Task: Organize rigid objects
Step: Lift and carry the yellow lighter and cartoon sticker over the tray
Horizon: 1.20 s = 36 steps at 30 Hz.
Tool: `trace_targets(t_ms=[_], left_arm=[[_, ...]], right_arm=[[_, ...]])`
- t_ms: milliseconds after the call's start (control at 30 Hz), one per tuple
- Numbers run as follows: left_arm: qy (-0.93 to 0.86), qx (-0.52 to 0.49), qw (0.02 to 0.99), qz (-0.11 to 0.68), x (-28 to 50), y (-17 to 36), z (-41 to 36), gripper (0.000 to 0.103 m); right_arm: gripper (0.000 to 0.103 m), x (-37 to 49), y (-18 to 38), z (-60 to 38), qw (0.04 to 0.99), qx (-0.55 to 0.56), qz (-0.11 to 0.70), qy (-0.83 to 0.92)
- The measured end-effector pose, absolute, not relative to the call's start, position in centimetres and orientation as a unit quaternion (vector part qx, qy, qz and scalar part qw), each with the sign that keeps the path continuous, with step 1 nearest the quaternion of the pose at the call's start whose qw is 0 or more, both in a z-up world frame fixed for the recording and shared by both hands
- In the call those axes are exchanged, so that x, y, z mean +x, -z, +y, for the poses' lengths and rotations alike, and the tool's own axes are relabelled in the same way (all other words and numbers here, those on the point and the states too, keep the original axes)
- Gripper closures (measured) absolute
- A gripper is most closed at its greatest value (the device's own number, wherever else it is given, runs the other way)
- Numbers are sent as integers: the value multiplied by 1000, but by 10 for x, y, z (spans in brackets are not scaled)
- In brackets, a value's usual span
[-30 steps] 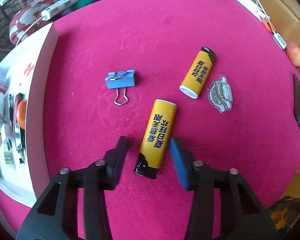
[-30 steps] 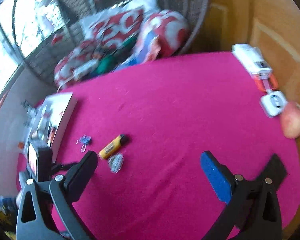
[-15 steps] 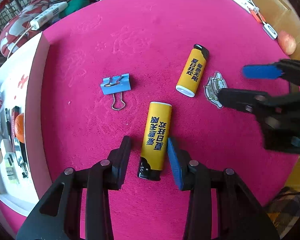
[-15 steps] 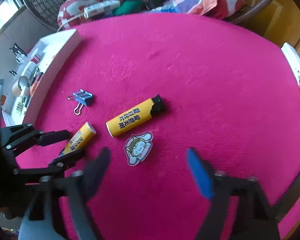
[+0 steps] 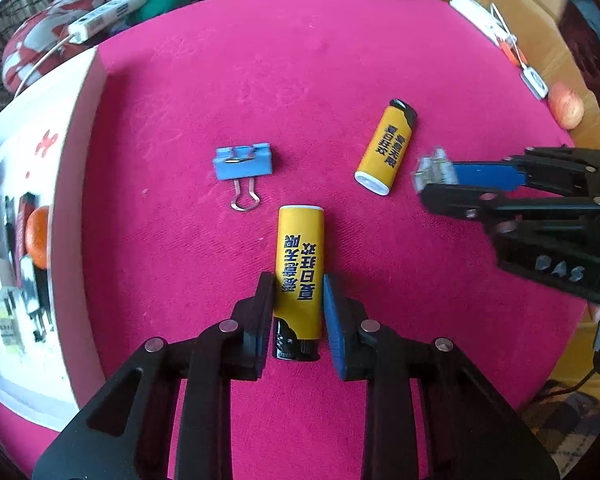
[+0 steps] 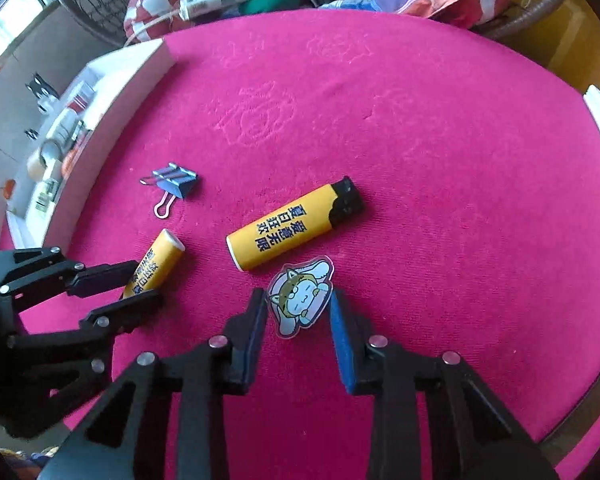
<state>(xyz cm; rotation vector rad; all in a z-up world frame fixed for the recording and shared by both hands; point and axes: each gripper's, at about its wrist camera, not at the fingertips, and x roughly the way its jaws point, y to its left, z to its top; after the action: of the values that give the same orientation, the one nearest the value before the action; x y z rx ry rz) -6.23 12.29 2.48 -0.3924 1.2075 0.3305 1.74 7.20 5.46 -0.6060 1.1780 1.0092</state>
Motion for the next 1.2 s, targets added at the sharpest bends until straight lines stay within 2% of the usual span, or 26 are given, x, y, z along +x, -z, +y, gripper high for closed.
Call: trace_targets(t_ms=[200, 500, 733, 1000, 1200], left_arm=[[-179, -195, 824, 500, -87, -78, 136, 79], [-219, -161, 882, 386, -94, -206, 152, 79], [-236, -137, 909, 316, -107, -293, 152, 79], [-252, -131, 917, 280, -141, -323, 156, 79], [-266, -135, 914, 274, -166, -325, 170, 79]], right_arm=[[73, 21, -111, 45, 698, -215, 489, -476], [73, 9, -254, 22, 766, -122, 339, -532], [72, -18, -317, 20, 788, -72, 254, -556], [72, -45, -370, 13, 799, -31, 178, -573], [72, -66, -373, 24, 791, -32, 169, -587]])
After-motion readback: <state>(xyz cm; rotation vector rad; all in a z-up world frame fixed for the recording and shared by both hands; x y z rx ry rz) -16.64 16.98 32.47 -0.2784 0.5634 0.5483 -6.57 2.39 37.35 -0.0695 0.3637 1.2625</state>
